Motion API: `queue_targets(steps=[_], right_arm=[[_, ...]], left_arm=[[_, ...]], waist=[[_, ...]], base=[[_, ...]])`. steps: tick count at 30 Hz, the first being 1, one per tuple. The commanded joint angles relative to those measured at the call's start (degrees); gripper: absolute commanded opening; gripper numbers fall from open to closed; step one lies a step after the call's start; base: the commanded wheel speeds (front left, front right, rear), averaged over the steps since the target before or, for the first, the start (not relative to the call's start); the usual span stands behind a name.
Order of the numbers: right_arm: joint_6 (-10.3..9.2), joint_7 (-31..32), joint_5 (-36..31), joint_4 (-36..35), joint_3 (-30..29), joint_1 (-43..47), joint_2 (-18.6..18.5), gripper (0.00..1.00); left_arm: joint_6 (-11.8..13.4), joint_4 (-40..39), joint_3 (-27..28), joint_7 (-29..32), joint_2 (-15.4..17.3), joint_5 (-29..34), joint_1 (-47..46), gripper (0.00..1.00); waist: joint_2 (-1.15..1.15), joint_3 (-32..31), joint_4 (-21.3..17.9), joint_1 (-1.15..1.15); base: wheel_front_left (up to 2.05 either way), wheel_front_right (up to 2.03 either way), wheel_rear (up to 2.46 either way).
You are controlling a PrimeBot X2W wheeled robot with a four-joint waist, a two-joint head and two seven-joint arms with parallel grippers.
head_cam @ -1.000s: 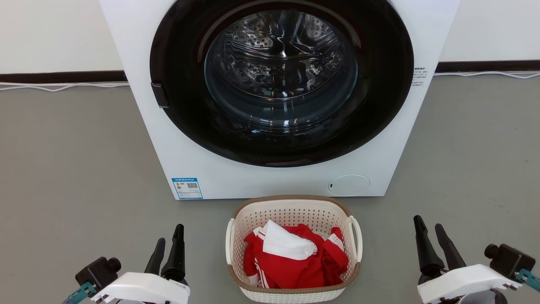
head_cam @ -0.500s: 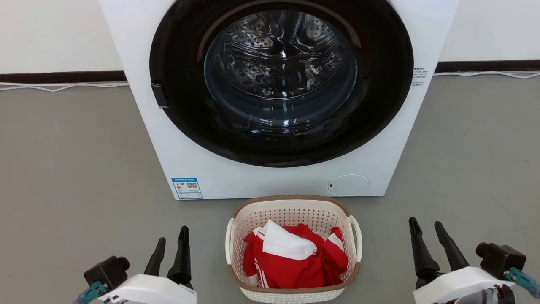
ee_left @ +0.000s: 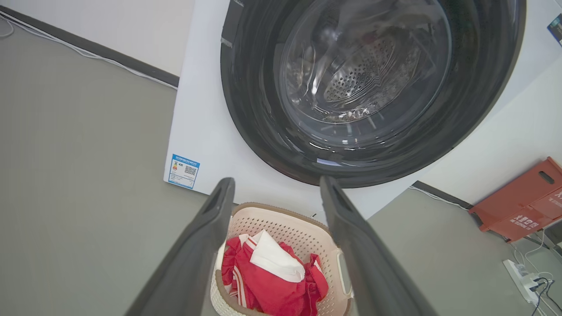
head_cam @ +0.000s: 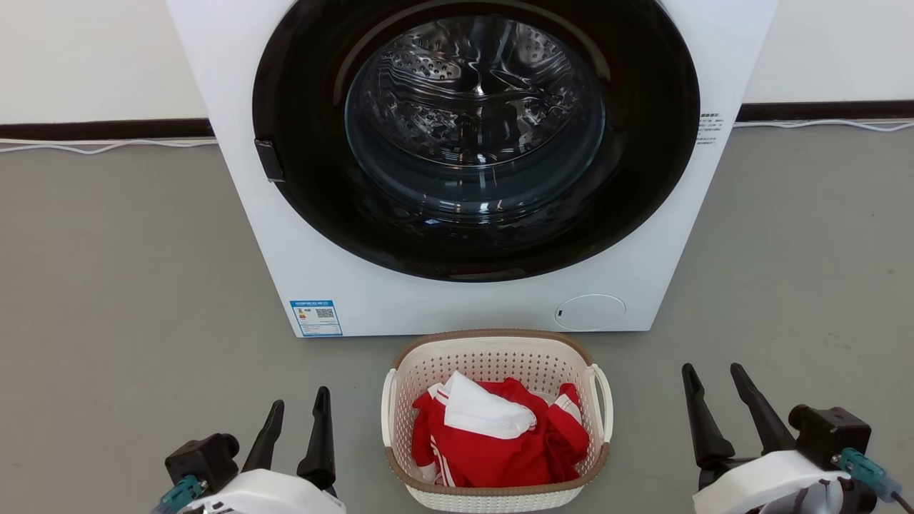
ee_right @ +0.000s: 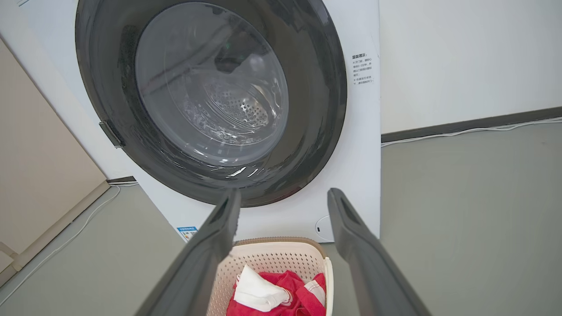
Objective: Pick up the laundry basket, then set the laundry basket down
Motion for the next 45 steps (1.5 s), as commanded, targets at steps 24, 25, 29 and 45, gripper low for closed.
queue_targets(steps=[24, 25, 29, 45], right_arm=[[0.42, -4.82, -15.34, 0.72, 2.23, -2.29, -0.82, 1.00], [0.42, -4.82, -15.29, 0.74, 2.21, -2.29, -0.81, 1.00], [0.42, -4.82, -14.94, 0.90, 1.71, -2.29, -0.66, 1.00], [0.42, -4.82, -14.72, 1.11, 0.57, -2.22, -0.42, 1.00]], left_arm=[[2.06, -1.44, -1.14, -4.38, 0.73, 14.55, -0.89, 1.00], [2.05, -1.38, -1.14, -4.38, 0.73, 14.54, -0.89, 1.00], [2.00, -1.16, -1.08, -4.38, 0.73, 14.41, -0.89, 1.00], [2.01, -0.78, -1.16, -4.38, 0.73, 14.09, -0.98, 1.00]], waist=[[0.00, -0.11, 0.01, 0.00], [0.00, -0.11, 0.00, 0.00], [0.00, -0.14, -0.03, 0.00], [0.00, 0.34, -0.03, 0.00]], base=[[0.00, 0.00, 0.00], [0.00, 0.00, 0.00], [0.00, 0.00, 0.00], [0.00, 0.00, 0.00]])
